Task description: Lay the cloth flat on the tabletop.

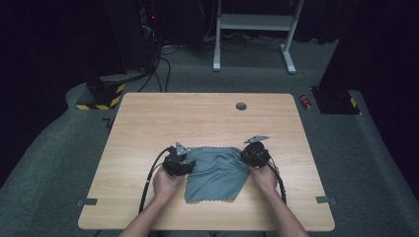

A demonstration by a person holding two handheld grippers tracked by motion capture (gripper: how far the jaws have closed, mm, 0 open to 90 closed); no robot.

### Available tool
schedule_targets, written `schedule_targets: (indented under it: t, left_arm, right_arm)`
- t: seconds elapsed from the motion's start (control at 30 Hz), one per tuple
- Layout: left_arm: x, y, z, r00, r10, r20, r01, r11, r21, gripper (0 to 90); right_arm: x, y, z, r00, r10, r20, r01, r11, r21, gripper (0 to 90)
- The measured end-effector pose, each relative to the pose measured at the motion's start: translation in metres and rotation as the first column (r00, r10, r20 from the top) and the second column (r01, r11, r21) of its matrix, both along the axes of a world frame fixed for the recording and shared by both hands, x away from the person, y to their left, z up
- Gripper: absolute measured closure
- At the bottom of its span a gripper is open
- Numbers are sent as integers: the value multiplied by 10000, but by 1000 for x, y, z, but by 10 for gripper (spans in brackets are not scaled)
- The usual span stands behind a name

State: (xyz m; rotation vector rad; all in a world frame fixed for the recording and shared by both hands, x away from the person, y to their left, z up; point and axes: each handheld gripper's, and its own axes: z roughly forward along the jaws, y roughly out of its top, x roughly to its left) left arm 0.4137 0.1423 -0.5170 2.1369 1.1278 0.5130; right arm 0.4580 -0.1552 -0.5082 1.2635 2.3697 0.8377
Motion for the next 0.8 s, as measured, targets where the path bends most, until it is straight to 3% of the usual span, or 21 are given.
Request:
schedule_targets:
  t: [0.13, 0.17, 0.27, 0.3, 0.4, 0.43, 0.5, 0.6, 0.63, 0.73, 0.77, 0.8]
  left_arm:
    - [1, 1, 0, 9998, -157, 107, 156, 9999, 68, 509]
    - [3, 3, -1, 9998, -104, 167, 103, 9999, 33, 497]
    - [7, 6, -2, 9996, 135, 246, -134, 9999, -39, 483]
    - [13, 9, -2, 9994, 334, -36, -334, 9992, -218, 468]
    - [18, 8, 0, 9989, 459, -38, -458, 9989, 45, 470]
    - [18, 8, 1, 9988, 490, -16, -490, 9987, 166, 476]
    - [16, 8, 1, 9988, 492, -68, -491, 9987, 128, 474]
    - [5, 10, 3, 9993, 362, -86, -364, 9991, -206, 470]
    - [-4, 13, 4, 9997, 236, -71, -239, 9988, -432, 470]
    - [-15, 14, 6, 10000, 62, -52, -65, 9973, -736, 471]
    - [-25, 12, 7, 9998, -207, -62, 201, 9958, -898, 476]
    - [-28, 11, 7, 9992, -402, -62, 396, 9956, -848, 487]
  right_arm:
    - [1, 1, 0, 9998, 121, 183, -116, 9995, -289, 897]
    - [4, 0, 2, 9993, 13, 362, 8, 9983, -581, 898]
    - [9, -2, 9, 9977, -283, 623, 318, 9980, -548, 898]
    - [16, -2, 17, 9961, -463, 756, 504, 9973, -527, 896]
    - [21, 0, 19, 9941, -566, 929, 624, 9962, -609, 888]
    - [26, 4, 17, 9940, -636, 891, 705, 9945, -773, 830]
    - [26, 4, 16, 9949, -656, 769, 700, 9960, -551, 773]
    - [20, 3, 16, 9947, -671, 776, 686, 9975, -168, 752]
    - [11, -1, 18, 9948, -597, 821, 585, 9981, 166, 746]
    - [-1, -5, 19, 9963, -389, 762, 358, 9985, 406, 743]
    - [-17, -7, 18, 9981, 39, 621, -73, 9985, 546, 741]
    - [-22, -6, 17, 9980, 207, 602, -237, 9985, 495, 741]
